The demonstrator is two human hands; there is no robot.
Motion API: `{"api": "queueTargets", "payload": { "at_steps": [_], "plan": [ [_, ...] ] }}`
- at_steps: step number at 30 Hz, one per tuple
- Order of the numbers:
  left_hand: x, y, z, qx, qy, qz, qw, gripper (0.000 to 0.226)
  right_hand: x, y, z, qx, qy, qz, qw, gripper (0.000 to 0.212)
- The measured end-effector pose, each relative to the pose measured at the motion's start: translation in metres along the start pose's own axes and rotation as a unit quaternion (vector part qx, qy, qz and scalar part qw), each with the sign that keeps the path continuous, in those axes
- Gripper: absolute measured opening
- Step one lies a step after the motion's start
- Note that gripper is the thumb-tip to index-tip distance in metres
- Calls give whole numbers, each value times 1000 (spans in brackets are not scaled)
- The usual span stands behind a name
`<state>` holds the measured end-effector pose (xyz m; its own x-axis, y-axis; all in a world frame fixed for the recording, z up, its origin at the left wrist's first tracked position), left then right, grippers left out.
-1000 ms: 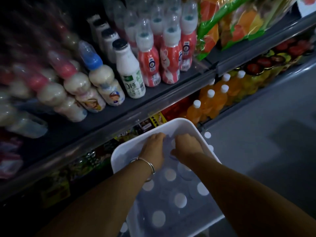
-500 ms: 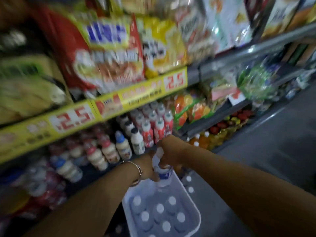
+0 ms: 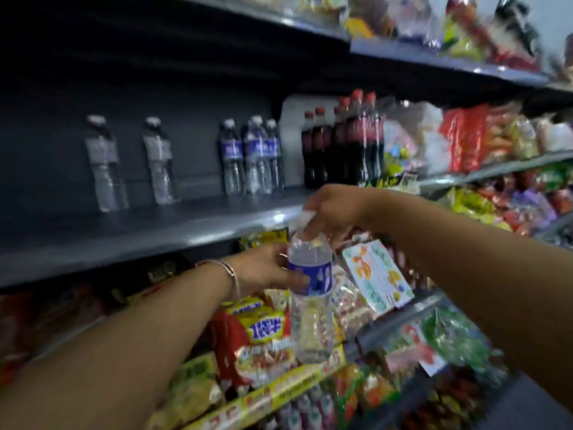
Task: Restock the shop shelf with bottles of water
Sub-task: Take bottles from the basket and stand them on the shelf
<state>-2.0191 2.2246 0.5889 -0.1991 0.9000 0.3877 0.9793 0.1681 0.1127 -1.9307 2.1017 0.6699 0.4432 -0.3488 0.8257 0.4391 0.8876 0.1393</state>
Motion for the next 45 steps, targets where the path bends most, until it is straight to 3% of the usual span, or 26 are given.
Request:
{"api": "queueTargets", "payload": {
  "at_steps": [7,11,15,18,22,26,30,35,37,41,45],
  "plan": [
    [62,0,-95,-71,-87,-111,988,20,75,40,61,58,136,-146,978,16],
    [96,13,-118,-103,-96,-174,975,23,95,78,79,78,214,-196,954,16],
    [126,35,-128,-121,-53,-214,968,14,108,131,94,94,261,-235,932,20],
    [143,56,-129,-116,5,-223,968,19,115,166,103,103,293,-258,915,29],
    [164,83,-121,-90,23,-233,968,27,122,205,109,126,309,-258,906,26],
    [191,109,-105,-85,45,-317,944,46,120,247,103,131,291,-254,913,25],
    [210,133,-83,-71,26,-331,940,33,111,283,89,121,244,-250,929,29],
    [234,163,-55,-49,18,-345,937,30,98,327,77,123,204,-245,940,69],
    [242,170,-48,-44,13,-346,937,28,96,338,75,131,186,-230,946,73],
    [253,179,-41,-37,6,-333,942,29,87,353,69,139,203,-175,953,64],
    [258,184,-35,-59,-21,-360,931,31,83,350,51,140,222,-72,962,21]
  ]
}}
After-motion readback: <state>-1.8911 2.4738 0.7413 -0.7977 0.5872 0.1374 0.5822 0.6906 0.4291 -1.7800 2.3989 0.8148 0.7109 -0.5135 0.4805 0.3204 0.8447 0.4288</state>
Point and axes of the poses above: each hand's wrist, its own y-axis towards the middle knuckle, its own x-axis out of the back of the hand, z = x × y, the point moved 2 cm from there along y, towards the middle knuckle, and after that the axes turned 6 degrees about -y, right-handed, at the moved point
